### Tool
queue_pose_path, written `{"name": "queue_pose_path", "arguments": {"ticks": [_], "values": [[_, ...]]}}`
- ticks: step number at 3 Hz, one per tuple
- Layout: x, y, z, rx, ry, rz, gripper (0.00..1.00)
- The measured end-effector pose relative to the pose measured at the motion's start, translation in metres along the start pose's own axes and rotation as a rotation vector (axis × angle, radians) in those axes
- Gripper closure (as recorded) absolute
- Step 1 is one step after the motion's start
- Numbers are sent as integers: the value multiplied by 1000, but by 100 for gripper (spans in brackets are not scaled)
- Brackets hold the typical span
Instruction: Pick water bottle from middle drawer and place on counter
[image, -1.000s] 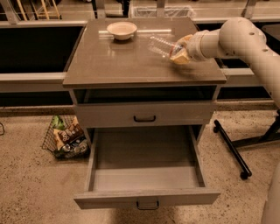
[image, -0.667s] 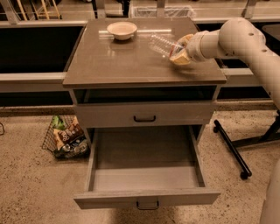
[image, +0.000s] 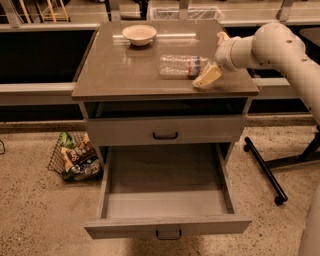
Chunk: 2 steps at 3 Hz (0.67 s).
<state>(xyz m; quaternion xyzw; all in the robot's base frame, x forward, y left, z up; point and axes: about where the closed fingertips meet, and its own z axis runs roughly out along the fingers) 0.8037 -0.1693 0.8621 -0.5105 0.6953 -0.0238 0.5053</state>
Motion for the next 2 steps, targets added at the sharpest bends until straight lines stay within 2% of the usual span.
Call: {"name": "queue_pose_path", "arguments": {"ticks": [2], "values": [[1,-3,-14,40,-43,22,0]]}}
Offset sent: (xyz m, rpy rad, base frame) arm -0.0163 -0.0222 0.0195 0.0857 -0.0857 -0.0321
